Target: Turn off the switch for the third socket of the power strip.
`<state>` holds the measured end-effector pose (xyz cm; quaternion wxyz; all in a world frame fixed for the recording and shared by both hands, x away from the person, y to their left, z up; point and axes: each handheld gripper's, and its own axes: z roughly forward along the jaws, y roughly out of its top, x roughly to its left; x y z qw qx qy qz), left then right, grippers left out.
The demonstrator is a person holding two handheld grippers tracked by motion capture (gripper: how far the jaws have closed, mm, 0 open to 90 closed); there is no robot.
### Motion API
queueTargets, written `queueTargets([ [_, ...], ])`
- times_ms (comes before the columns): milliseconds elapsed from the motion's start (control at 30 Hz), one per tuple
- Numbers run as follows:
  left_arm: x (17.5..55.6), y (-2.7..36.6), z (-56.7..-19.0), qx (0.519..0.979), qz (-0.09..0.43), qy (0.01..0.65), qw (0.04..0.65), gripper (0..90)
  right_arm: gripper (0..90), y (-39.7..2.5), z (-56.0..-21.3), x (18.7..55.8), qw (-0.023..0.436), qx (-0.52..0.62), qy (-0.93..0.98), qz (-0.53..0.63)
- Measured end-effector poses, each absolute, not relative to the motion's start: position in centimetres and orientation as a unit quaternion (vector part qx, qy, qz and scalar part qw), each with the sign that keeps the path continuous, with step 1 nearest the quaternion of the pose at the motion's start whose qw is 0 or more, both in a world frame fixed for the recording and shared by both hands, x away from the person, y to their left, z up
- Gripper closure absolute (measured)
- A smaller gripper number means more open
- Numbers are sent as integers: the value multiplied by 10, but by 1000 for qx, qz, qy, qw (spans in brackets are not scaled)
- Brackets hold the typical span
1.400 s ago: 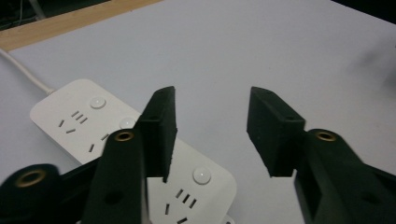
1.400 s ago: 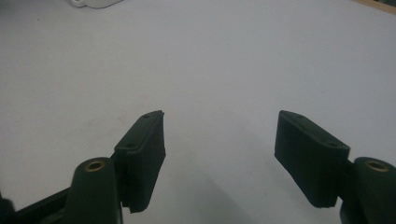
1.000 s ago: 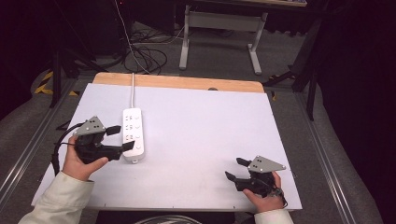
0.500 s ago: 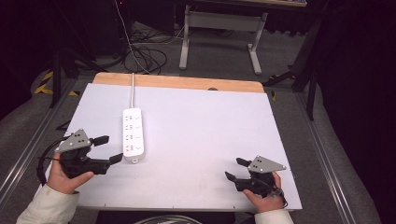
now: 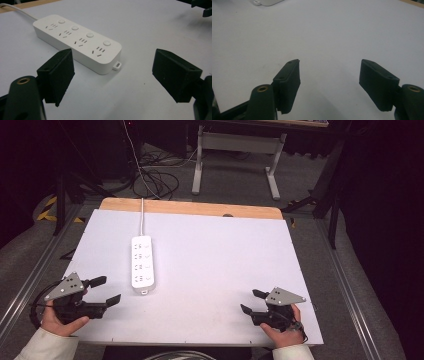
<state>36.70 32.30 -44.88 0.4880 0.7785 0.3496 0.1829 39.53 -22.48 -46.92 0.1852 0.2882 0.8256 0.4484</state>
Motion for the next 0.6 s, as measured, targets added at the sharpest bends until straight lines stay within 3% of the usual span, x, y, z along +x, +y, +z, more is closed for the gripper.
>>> queueTargets([
  [600,352,339,-473,773,190,387,465,163,333,-224,-470,395,185,287,828,445],
])
